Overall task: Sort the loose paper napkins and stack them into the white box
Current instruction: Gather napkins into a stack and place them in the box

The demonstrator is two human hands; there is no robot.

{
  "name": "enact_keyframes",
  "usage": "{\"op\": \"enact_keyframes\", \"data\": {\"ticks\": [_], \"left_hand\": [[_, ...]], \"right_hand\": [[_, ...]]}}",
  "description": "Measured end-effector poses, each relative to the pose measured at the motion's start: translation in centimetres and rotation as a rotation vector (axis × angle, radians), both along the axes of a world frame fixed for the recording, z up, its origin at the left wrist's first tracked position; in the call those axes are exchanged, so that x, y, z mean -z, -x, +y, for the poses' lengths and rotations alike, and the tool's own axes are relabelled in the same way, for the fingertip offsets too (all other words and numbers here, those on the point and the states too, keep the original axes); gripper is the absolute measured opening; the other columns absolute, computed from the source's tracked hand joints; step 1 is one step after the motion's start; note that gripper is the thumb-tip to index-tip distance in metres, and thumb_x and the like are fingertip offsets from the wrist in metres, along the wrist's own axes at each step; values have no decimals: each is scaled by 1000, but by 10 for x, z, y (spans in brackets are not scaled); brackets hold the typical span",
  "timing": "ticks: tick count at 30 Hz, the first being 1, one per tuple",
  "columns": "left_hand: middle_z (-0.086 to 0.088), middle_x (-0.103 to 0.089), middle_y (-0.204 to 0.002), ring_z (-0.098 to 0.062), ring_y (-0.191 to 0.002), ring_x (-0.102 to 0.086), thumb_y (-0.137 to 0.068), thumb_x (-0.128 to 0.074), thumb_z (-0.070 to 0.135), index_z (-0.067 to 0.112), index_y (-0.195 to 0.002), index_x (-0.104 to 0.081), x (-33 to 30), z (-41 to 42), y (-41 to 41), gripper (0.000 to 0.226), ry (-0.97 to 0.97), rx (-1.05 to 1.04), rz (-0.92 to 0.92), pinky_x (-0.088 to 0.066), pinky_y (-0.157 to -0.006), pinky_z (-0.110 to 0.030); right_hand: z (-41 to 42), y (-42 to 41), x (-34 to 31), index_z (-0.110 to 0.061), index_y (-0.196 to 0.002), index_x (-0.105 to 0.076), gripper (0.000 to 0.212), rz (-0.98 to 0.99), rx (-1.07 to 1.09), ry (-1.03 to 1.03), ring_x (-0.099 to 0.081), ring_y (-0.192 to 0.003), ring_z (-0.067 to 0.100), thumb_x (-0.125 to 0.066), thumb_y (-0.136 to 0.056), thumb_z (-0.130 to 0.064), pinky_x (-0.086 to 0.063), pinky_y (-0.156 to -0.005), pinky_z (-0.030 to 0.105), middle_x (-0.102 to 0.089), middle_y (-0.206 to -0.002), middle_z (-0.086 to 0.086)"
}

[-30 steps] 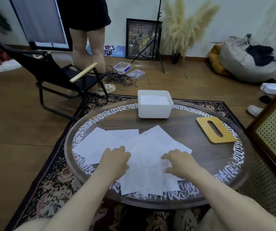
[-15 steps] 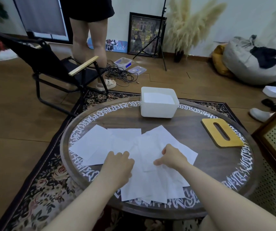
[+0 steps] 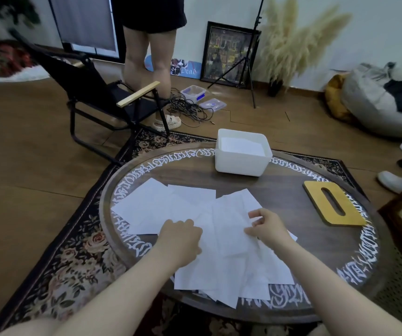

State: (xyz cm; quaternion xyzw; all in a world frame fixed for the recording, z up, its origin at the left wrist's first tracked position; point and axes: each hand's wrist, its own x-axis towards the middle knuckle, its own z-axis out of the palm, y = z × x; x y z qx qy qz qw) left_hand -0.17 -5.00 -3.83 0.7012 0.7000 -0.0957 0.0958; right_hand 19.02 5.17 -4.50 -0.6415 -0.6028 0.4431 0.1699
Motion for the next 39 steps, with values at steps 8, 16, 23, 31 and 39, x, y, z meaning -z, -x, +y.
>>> {"op": "enact_keyframes", "data": {"ticks": [8,16,23,31,39], "left_hand": [[-1,-56,-123,-23,-116,-52,-97,-35,54,20,-129,-50,-8,10,-12,49,-39,-220,-307,-36,-97,-38],[-3,-69,-105,-19,-89,-66,-88,-68,22,14,-113,-61,-9,9,-9,28,-36,-861,-1536,-53,-71,-30],[-10,-70,-86,-24,-73,-64,-86,-63,-1,10,-86,-67,-8,3,1,11,-173,-903,-1482,-52,-66,-31],[-16,-66,-81,-28,-73,-60,-85,-58,-5,6,-75,-64,-4,-8,28,16,-267,-1036,-1421,-51,-75,-41],[-11,-62,-78,-25,-67,-56,-89,-50,-7,6,-75,-59,-8,-13,36,20,-297,-1072,-1390,-47,-63,-30]], "right_hand": [[-17,1,-22,-14,-77,-65,17,328,-30,2,-43,-43,6,-64,-85,0,-31,-45,17,-58,-64,-1],[-29,8,-23,-14,-82,-65,14,467,-115,163,-43,-51,11,-63,-87,-2,-31,-51,21,-58,-68,-2],[-34,9,-13,-22,-87,-64,8,92,-365,-88,-49,-58,4,-68,-86,-15,-42,-57,17,-62,-78,-5],[-43,-6,9,-33,-131,-41,64,-586,-783,-329,-36,-113,13,-71,-75,-45,-38,-90,30,-37,-123,-8],[-32,-28,0,-34,-126,-40,58,-659,-784,-284,-36,-108,13,-68,-75,-35,-38,-87,29,-37,-120,-9]]}}
